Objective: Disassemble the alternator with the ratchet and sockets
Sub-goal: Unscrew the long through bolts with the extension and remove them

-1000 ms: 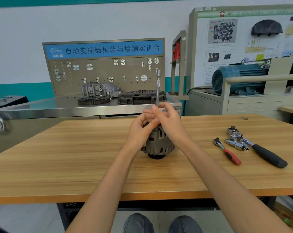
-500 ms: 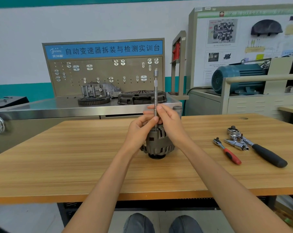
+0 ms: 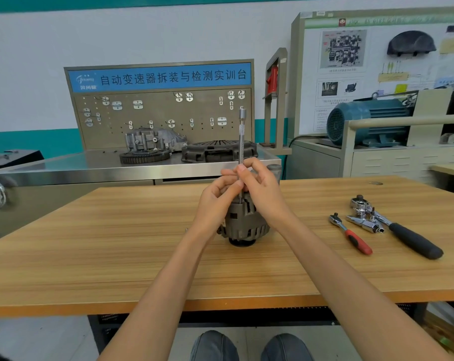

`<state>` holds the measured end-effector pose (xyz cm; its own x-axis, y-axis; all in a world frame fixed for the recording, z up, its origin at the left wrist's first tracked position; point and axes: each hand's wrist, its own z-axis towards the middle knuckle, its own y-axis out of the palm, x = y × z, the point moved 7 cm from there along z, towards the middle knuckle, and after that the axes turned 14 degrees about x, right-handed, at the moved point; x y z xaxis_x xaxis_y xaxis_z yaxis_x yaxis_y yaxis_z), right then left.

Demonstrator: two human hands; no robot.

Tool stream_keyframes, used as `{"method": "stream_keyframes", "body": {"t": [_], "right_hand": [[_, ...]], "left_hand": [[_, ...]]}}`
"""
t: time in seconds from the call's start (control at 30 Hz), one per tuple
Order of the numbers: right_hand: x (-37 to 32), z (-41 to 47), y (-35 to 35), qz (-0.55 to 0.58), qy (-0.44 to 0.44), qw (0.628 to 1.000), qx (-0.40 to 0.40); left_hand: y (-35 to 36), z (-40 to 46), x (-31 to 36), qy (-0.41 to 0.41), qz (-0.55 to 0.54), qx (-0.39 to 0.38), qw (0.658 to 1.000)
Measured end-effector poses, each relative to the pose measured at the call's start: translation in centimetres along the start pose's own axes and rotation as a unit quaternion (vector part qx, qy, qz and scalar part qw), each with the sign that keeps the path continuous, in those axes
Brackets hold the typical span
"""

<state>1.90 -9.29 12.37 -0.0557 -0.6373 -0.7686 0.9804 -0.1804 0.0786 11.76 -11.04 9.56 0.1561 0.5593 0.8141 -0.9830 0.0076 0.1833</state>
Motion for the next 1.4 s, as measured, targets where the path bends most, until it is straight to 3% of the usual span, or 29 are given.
{"method": "stream_keyframes", "body": {"t": [0.87, 1.1, 1.4], "right_hand": [[-0.04, 0.20, -0.10, 0.009, -0.021, 1.000, -0.005], [0.75, 0.16, 0.12, 0.000, 0.013, 1.000, 0.003], [0.07, 0.12, 0.00, -0.011, -0.027, 1.000, -0.004]], "left_hand": [[-0.01, -0.05, 0.17, -0.002, -0.004, -0.009, 1.000], [-0.04, -0.01, 0.12, -0.007, 0.013, 0.002, 1.000], [-0.04, -0.09, 0.23, 0.000, 0.001, -0.014, 1.000]]}}
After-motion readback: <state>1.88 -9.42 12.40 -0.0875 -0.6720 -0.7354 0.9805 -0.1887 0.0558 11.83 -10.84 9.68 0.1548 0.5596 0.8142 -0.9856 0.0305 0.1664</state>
